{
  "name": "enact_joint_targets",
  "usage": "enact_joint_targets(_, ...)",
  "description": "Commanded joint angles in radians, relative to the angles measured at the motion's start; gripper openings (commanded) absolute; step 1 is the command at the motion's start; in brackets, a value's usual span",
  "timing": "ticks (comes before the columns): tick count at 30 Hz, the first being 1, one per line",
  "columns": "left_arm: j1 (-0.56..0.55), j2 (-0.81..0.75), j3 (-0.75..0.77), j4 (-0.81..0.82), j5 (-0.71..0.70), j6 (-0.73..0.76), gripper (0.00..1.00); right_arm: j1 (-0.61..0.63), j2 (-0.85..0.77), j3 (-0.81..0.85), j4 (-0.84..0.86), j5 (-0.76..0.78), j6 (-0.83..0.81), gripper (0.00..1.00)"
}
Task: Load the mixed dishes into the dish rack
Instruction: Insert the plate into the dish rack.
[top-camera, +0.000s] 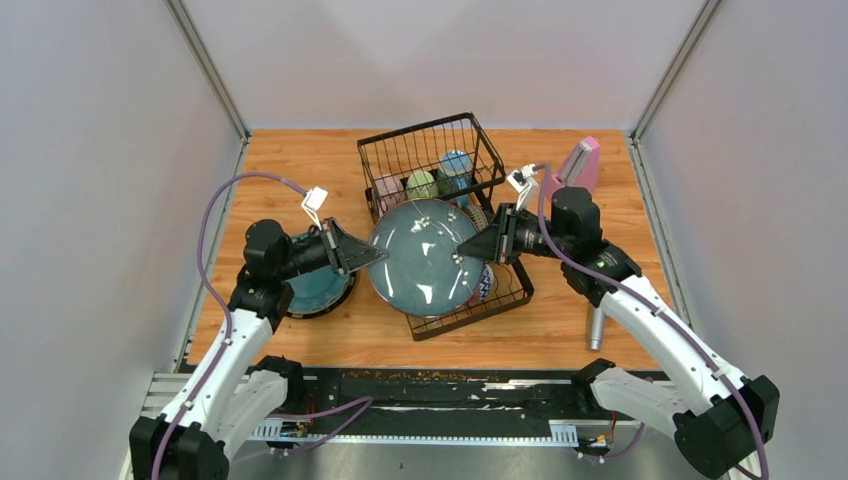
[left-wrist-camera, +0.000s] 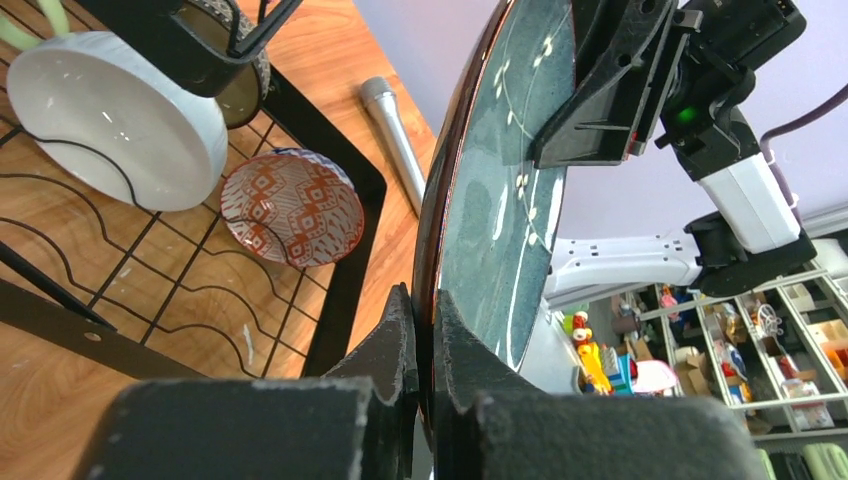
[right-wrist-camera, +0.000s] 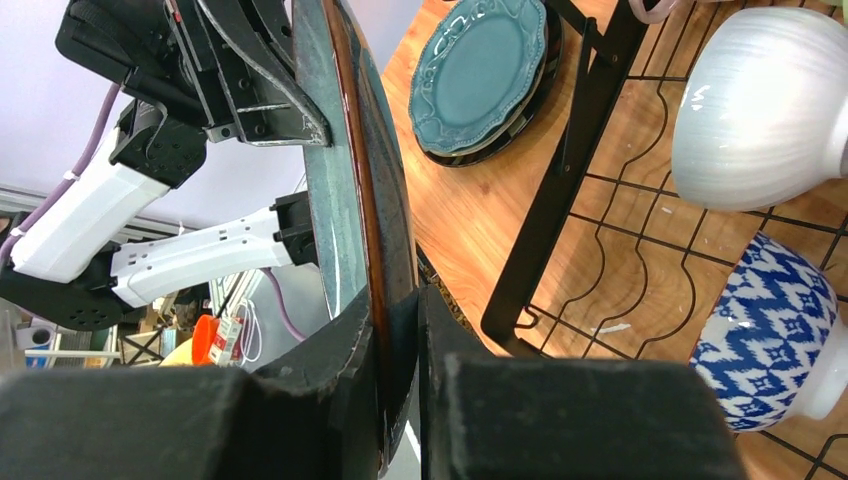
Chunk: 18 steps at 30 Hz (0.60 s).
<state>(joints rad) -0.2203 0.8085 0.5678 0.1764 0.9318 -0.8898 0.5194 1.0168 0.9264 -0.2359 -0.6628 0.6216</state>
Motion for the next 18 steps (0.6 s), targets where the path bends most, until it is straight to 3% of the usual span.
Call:
enact_joint_targets(1,-0.030,-0.001,-0.009,0.187,0.072,0.016,0.00,0.025,0.009,0.026,0.162,-0.159,0.096,0.14)
enact_joint_targets(9,-0.055,0.017,-0.076,0.425,0.024,-0.102,0.00,0.034,0.054,0.011,0.174,-0.163,0.121,0.25)
enact_joint_targets(14,-0.058,0.018,-0.086,0.437,0.012,-0.107,0.00,0.034,0.058,-0.002,0.173,-0.132,0.130,0.28)
enact_joint_targets(18,-0.057,0.016,-0.087,0.437,-0.001,-0.106,0.00,0.036,0.050,-0.009,0.173,-0.124,0.131,0.24)
